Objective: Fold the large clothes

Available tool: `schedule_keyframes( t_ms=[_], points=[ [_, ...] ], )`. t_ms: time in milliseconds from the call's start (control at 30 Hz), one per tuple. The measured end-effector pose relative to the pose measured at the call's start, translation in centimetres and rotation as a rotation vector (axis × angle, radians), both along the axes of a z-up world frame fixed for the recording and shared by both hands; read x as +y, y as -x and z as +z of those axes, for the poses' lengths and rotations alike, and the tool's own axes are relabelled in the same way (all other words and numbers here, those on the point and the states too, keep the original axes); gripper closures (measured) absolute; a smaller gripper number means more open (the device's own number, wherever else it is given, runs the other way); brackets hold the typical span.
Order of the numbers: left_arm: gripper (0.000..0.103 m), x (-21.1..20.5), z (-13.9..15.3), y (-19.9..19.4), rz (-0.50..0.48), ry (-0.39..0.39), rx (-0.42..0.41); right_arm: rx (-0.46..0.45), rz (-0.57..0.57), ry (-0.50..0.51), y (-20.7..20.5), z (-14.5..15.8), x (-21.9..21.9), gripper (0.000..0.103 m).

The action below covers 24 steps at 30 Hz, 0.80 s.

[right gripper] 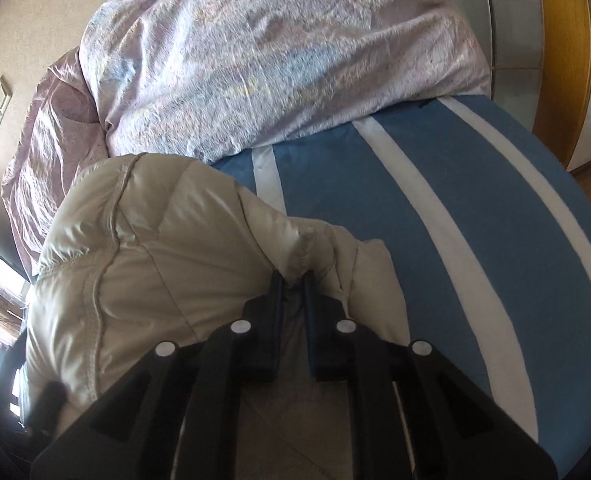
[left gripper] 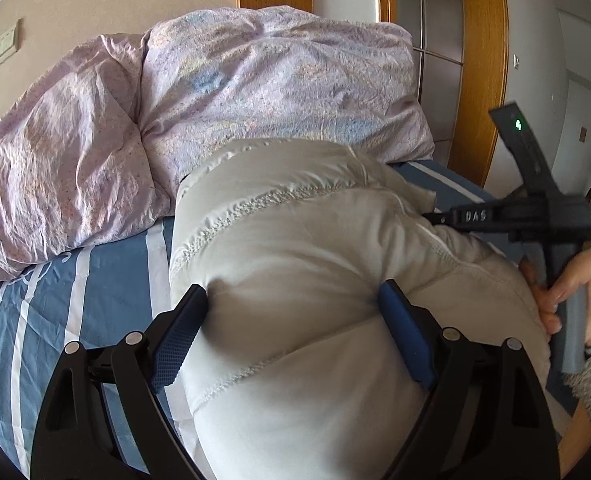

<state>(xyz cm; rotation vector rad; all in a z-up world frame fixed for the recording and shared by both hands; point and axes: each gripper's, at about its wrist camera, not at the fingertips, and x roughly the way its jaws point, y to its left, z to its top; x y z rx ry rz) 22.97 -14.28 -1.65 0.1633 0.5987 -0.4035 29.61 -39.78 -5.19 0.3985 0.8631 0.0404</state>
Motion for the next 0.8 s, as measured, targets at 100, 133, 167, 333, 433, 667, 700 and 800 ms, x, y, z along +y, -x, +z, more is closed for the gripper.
schedule_keyframes(
  t_ms=[100,133,167,333,433,667,700,800],
  points=[
    [0.015,0.4,1.0,0.1,0.017,0.017,-0.015,0.003,0.001,-0.022,-0.1,-0.3,-0.5,0.093],
    [0.015,0.6,1.4,0.1,0.025,0.020,-0.029,0.003,0.002,-0.024,-0.1,-0.4,-0.5,0.093],
    [0.015,0.9,1.8,0.2,0.036,0.023,-0.049,0.002,0.003,-0.024,0.0,-0.4,-0.5,0.093],
    [0.015,3.2,3.1,-1.4,0.084,0.059,-0.057,-0.007,0.003,-0.033,0.1,-0.6,-0.5,0.093],
    [0.015,4.9,3.2,-2.6,0.100,0.106,-0.019,-0.013,0.000,-0.043,0.1,-0.8,-0.7,0.093],
    [0.015,5.4,2.6,-5.0,0.086,0.125,0.045,-0.059,-0.015,0.015,1.7,1.5,0.0,0.084],
    [0.015,5.2,2.4,-5.3,0.083,0.124,0.053,-0.073,-0.017,0.024,2.2,2.0,0.2,0.080],
    [0.015,4.6,1.6,-5.7,0.063,0.121,0.078,-0.151,-0.003,0.024,4.8,4.2,0.7,0.071]
  ],
)
